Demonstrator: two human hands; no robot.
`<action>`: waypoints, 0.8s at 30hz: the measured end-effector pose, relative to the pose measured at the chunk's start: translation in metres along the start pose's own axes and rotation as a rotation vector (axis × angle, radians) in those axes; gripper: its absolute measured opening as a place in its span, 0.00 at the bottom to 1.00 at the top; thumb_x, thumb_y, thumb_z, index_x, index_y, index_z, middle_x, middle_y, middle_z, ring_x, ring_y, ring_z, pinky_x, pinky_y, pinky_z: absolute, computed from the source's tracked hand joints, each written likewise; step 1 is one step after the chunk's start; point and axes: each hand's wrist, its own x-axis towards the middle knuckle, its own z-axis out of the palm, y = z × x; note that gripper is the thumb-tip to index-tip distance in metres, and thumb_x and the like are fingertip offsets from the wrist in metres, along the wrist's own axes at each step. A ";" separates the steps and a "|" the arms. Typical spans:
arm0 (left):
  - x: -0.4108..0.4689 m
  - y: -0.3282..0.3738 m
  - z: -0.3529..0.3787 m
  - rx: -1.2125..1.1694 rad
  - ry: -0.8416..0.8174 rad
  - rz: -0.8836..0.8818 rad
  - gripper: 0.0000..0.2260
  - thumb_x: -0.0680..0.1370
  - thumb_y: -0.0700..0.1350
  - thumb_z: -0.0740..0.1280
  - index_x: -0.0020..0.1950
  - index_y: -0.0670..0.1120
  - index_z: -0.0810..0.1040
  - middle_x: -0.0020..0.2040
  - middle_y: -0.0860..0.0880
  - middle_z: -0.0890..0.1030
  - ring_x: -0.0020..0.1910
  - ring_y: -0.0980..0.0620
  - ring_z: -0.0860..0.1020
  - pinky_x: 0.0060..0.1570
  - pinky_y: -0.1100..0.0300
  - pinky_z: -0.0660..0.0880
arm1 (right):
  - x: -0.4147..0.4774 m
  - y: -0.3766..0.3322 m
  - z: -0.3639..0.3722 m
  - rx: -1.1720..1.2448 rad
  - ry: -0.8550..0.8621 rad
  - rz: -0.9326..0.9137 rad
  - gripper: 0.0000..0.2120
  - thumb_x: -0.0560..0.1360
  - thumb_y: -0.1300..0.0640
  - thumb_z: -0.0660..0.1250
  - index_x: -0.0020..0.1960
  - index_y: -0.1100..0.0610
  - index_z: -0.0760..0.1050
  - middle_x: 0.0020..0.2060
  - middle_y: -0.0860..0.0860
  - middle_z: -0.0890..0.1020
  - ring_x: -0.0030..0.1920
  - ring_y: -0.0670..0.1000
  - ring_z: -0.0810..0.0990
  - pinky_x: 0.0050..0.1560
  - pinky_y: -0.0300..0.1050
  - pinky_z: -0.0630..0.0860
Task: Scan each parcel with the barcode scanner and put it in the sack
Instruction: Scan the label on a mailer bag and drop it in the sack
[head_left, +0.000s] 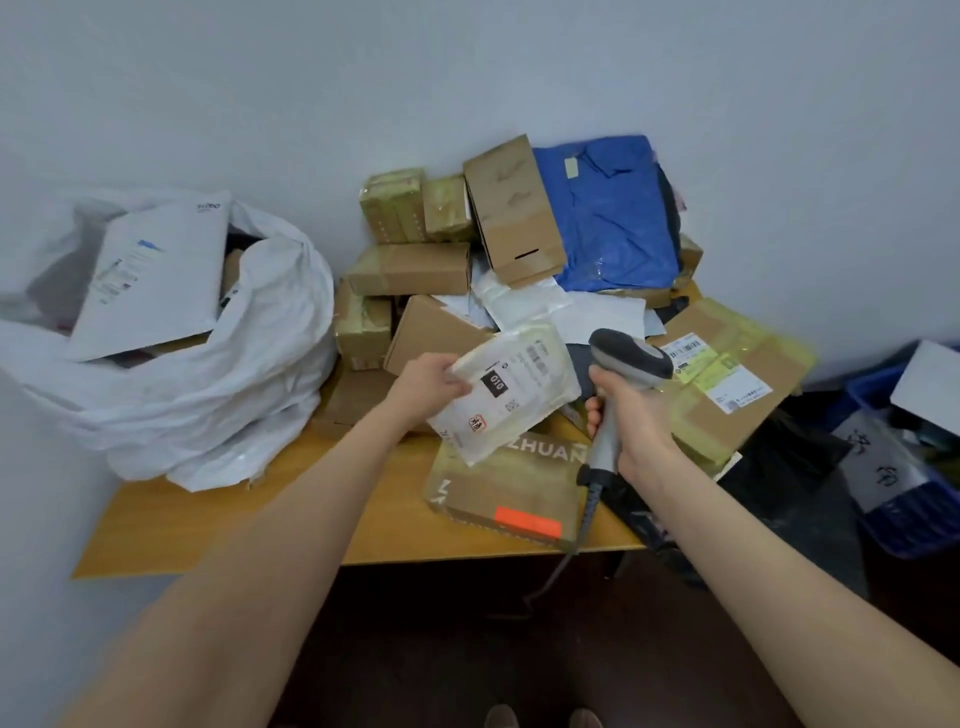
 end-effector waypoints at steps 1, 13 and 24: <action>-0.001 -0.001 -0.012 -0.168 0.034 -0.055 0.01 0.76 0.41 0.69 0.47 0.45 0.78 0.46 0.47 0.82 0.42 0.50 0.79 0.39 0.57 0.75 | -0.001 -0.002 0.004 0.002 -0.008 -0.008 0.08 0.74 0.57 0.72 0.40 0.59 0.75 0.24 0.51 0.77 0.22 0.47 0.73 0.27 0.40 0.73; -0.027 -0.019 -0.050 -0.957 -0.053 -0.198 0.13 0.78 0.38 0.67 0.62 0.38 0.76 0.56 0.43 0.83 0.53 0.44 0.82 0.50 0.50 0.80 | -0.012 0.000 0.067 -0.177 -0.072 -0.108 0.06 0.68 0.69 0.72 0.40 0.64 0.74 0.30 0.57 0.76 0.30 0.53 0.74 0.35 0.44 0.73; -0.021 -0.029 -0.059 -0.888 0.264 -0.178 0.08 0.75 0.36 0.71 0.54 0.37 0.80 0.47 0.45 0.84 0.44 0.49 0.82 0.42 0.58 0.80 | -0.029 0.008 0.077 -0.336 -0.066 -0.288 0.08 0.72 0.59 0.73 0.48 0.59 0.76 0.33 0.54 0.82 0.32 0.52 0.81 0.39 0.50 0.79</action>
